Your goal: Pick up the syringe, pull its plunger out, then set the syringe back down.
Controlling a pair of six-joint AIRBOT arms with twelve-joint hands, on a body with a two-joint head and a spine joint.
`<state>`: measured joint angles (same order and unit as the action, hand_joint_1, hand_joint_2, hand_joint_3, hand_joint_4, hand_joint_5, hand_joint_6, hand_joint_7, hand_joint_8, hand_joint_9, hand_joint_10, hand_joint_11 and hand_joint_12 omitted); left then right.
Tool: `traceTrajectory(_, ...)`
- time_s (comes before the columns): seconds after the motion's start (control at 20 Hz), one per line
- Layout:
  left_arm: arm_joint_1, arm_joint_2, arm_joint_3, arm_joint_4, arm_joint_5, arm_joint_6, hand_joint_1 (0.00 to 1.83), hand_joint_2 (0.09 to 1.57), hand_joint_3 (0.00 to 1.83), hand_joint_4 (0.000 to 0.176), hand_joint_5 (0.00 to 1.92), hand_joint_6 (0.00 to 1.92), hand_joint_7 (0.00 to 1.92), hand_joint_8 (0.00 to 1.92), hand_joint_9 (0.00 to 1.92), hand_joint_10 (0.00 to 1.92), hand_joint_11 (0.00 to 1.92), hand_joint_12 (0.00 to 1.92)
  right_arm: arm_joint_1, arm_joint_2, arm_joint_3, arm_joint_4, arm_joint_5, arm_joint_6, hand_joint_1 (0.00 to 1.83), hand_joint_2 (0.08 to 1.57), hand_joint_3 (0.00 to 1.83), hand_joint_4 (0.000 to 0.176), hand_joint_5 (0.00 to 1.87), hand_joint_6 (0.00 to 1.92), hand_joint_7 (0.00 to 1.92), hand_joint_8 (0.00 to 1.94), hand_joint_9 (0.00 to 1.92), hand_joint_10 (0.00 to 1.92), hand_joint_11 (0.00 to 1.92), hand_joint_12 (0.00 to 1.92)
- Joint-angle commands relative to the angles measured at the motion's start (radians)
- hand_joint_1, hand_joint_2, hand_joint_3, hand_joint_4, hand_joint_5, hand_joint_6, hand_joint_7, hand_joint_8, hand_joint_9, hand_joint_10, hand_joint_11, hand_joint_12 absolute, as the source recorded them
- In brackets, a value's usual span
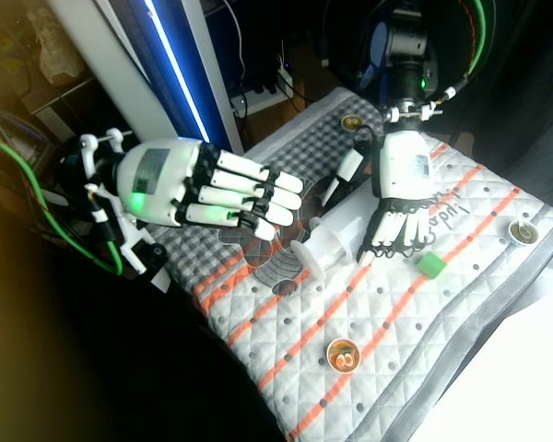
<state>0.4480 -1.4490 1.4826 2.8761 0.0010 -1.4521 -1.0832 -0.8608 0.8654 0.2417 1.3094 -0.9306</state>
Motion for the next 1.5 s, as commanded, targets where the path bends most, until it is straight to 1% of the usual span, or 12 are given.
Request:
traceTrajectory(0.0, 0.012, -0.012, 0.008, 0.014, 0.03, 0.009, 1.18, 1.25, 0.0, 0.0, 0.87, 1.25, 0.55, 1.4, 0.26, 1.26, 0.01, 1.79, 0.014, 0.0, 0.005, -0.012, 0.123, 0.006, 1.03, 0.99, 0.0, 0.0, 0.63, 0.02, 0.55, 0.02, 0.21, 0.71, 0.0, 1.36)
traceTrajectory(0.1, 0.012, -0.011, 0.019, -0.011, 0.041, 0.009, 1.19, 1.24, 0.0, 0.0, 0.89, 1.25, 0.58, 1.41, 0.37, 1.19, 0.12, 1.73, 0.014, 0.0, 0.005, -0.012, 0.123, 0.008, 1.02, 1.0, 0.0, 0.0, 0.64, 0.03, 0.56, 0.02, 0.22, 0.75, 0.0, 1.41)
traceTrajectory(0.4, -0.003, 0.106, -0.062, -0.102, 0.189, 0.01, 1.18, 1.26, 0.0, 0.0, 0.85, 1.32, 0.56, 1.43, 0.36, 0.98, 0.0, 1.65, 0.014, 0.0, 0.005, -0.012, 0.124, 0.009, 1.04, 1.0, 0.0, 0.0, 0.57, 0.0, 0.52, 0.0, 0.18, 0.74, 0.0, 1.33)
traceTrajectory(0.65, -0.008, 0.213, -0.18, -0.092, 0.311, 0.011, 1.16, 1.28, 0.0, 0.0, 0.8, 1.4, 0.54, 1.47, 0.32, 1.05, 0.0, 1.77, 0.014, 0.0, 0.004, -0.011, 0.125, 0.012, 1.08, 0.96, 0.0, 0.0, 0.43, 0.0, 0.37, 0.0, 0.29, 0.19, 0.0, 1.03)
traceTrajectory(0.9, 0.002, 0.31, -0.306, -0.05, 0.425, 0.011, 1.17, 1.28, 0.0, 0.0, 0.81, 1.39, 0.53, 1.48, 0.26, 1.13, 0.0, 1.87, 0.016, -0.001, 0.004, -0.011, 0.128, 0.019, 1.04, 0.92, 0.0, 0.003, 0.28, 0.0, 0.26, 0.0, 0.27, 0.03, 0.0, 0.89)
traceTrajectory(1.0, 0.035, 0.382, -0.4, -0.029, 0.527, 0.011, 1.16, 1.29, 0.0, 0.0, 0.8, 1.4, 0.53, 1.49, 0.27, 1.27, 0.01, 1.92, 0.027, -0.008, 0.007, -0.011, 0.129, 0.022, 1.02, 0.92, 0.0, 0.044, 0.32, 0.02, 0.29, 0.01, 0.27, 0.01, 0.0, 0.87)
traceTrajectory(1.1, 0.056, 0.414, -0.444, -0.015, 0.574, 0.011, 1.17, 1.26, 0.0, 0.0, 0.83, 1.33, 0.6, 1.47, 0.35, 1.45, 0.17, 1.92, 0.033, -0.012, 0.011, -0.014, 0.129, 0.027, 0.98, 0.88, 0.0, 0.044, 0.32, 0.01, 0.28, 0.0, 0.27, 0.01, 0.0, 0.87)
traceTrajectory(1.2, 0.073, 0.441, -0.484, 0.003, 0.611, 0.011, 1.18, 1.25, 0.0, 0.0, 0.85, 1.27, 0.61, 1.49, 0.36, 1.52, 0.22, 1.92, 0.045, -0.017, 0.011, -0.023, 0.128, 0.027, 0.98, 0.85, 0.0, 0.041, 0.32, 0.01, 0.27, 0.0, 0.26, 0.01, 0.0, 0.85)
traceTrajectory(1.25, 0.083, 0.455, -0.505, 0.01, 0.629, 0.011, 1.17, 1.25, 0.0, 0.0, 0.85, 1.28, 0.61, 1.49, 0.4, 1.6, 0.42, 1.92, 0.054, -0.022, 0.011, -0.031, 0.128, 0.027, 0.97, 0.83, 0.0, 0.022, 0.26, 0.0, 0.22, 0.0, 0.23, 0.0, 0.0, 0.85)
traceTrajectory(1.3, 0.092, 0.465, -0.521, 0.016, 0.641, 0.011, 1.17, 1.25, 0.0, 0.0, 0.85, 1.28, 0.61, 1.49, 0.4, 1.6, 0.42, 1.92, 0.067, -0.029, 0.013, -0.041, 0.127, 0.027, 0.97, 0.83, 0.0, 0.022, 0.26, 0.0, 0.22, 0.0, 0.23, 0.0, 0.0, 0.85)
traceTrajectory(1.35, 0.102, 0.474, -0.536, 0.023, 0.651, 0.012, 1.17, 1.25, 0.0, 0.0, 0.85, 1.28, 0.6, 1.5, 0.38, 1.57, 0.35, 1.92, 0.085, -0.037, 0.016, -0.053, 0.124, 0.028, 1.0, 0.8, 0.0, 0.0, 0.21, 0.0, 0.17, 0.0, 0.18, 0.0, 0.0, 0.81)
traceTrajectory(1.45, 0.11, 0.479, -0.553, 0.035, 0.656, 0.012, 1.18, 1.25, 0.0, 0.0, 0.85, 1.31, 0.6, 1.47, 0.41, 1.54, 0.29, 1.92, 0.113, -0.055, 0.027, -0.073, 0.111, 0.042, 1.07, 0.74, 0.0, 0.0, 0.22, 0.01, 0.15, 0.0, 0.18, 0.0, 0.0, 0.9)
